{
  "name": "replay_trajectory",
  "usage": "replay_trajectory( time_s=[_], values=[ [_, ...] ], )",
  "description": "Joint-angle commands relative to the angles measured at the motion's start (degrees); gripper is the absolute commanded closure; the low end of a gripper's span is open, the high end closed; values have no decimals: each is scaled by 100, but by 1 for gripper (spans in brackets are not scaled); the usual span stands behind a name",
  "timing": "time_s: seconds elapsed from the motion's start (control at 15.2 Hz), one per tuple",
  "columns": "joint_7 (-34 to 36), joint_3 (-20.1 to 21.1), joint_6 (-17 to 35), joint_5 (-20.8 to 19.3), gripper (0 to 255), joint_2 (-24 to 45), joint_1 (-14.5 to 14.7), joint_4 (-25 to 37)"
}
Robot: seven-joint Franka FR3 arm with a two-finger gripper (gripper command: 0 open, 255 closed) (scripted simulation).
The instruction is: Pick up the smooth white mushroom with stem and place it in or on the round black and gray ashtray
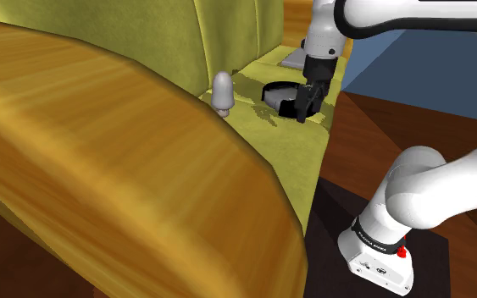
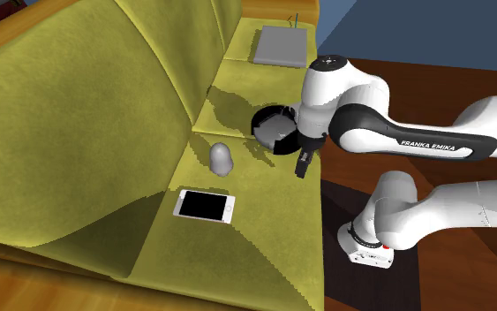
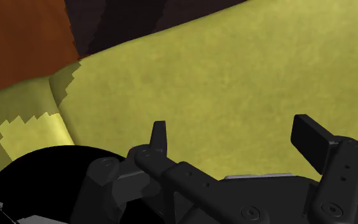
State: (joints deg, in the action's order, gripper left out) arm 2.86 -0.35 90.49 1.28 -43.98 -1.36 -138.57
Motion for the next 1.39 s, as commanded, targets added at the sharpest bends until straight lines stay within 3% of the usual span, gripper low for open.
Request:
replay_trajectory(
  time_s=[0.0, 0.33, 0.66, 0.99, 1.32],
  values=[
    [0, 0, 0, 0, 0, 0, 0, 0],
    [1111, 602, 230, 124, 0, 886, -109, 840],
    [2232, 1133, 295, 2, 0, 1869, -279, 1892],
    [3374, 1597, 140, -368, 0, 2963, -429, 3184],
    [4501, 1957, -312, -985, 0, 4225, -426, 4806]
  ],
)
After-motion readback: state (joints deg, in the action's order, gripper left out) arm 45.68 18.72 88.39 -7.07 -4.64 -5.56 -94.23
